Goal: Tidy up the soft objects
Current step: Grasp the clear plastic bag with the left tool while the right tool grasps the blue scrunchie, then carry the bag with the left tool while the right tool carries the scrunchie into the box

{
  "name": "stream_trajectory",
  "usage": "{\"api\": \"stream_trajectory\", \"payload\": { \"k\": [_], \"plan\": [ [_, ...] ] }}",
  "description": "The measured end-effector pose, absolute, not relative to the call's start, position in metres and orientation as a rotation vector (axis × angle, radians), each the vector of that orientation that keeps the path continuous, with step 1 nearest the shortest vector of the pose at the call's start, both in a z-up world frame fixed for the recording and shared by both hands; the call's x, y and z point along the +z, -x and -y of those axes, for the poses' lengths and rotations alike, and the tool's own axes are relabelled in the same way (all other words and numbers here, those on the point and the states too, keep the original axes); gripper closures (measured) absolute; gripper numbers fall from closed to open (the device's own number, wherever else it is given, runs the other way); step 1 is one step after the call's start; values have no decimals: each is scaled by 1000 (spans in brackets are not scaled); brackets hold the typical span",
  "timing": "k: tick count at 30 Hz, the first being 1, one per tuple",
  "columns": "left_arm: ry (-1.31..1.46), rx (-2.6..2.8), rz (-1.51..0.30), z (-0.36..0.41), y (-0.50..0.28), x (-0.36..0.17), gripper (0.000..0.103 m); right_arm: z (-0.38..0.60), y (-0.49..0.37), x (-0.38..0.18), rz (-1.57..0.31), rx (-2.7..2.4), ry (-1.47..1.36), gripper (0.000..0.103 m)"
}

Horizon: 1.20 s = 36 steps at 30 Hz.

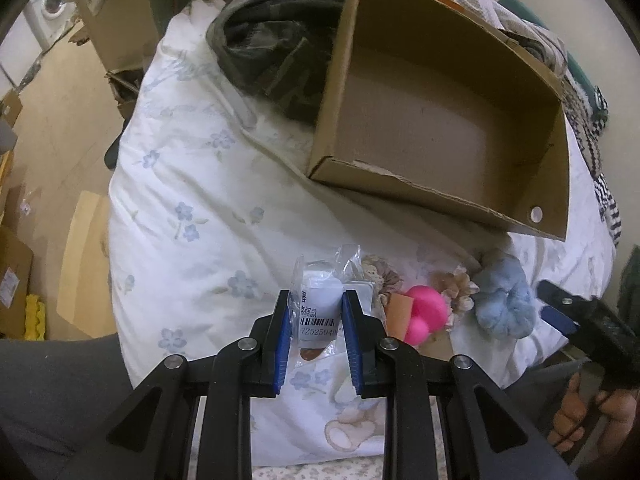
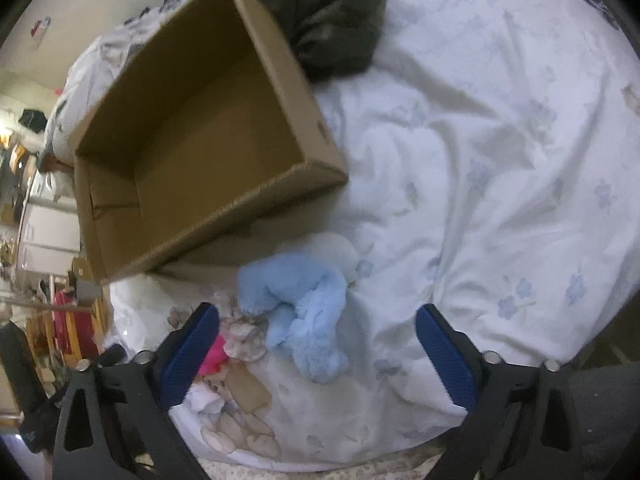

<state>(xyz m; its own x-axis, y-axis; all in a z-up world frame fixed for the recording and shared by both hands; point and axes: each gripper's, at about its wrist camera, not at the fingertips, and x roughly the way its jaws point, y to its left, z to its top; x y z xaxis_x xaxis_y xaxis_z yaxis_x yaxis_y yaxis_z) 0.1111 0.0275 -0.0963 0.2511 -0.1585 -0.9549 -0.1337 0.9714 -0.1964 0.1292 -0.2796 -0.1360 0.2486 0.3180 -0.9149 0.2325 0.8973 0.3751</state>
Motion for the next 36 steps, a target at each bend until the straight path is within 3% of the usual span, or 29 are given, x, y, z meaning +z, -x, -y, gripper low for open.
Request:
{"api": "stream_trajectory", "payload": {
  "k": [5,7,9,11,13,16,36],
  "plan": [
    [266,-40,-1338,-23,-113,-102,81,253,-140,-152,-1382,72,-391,9],
    [266,-40,-1338,-23,-113,-102,81,244,-144,-155,-1391,98,-377,38],
    [263,-40,-1332,-23,-113,-101,81,235,-144,-160,-1412,111,-352,49],
    [266,-42,-1328,-23,-112,-100,81,233,-143,-163,-1419,97,-342,54],
    [278,-40,-1331,-25,-112,-101,81,231,-142,-162,-1411,94,-334,76],
    [273,-27,-1326,-28,-112,-101,81,234,-140,-156,-1386,93,-323,85],
    [190,-10,-1164,-24,-123,-41,81,237,-120,-36,-1128,347,-377,86]
  ]
}}
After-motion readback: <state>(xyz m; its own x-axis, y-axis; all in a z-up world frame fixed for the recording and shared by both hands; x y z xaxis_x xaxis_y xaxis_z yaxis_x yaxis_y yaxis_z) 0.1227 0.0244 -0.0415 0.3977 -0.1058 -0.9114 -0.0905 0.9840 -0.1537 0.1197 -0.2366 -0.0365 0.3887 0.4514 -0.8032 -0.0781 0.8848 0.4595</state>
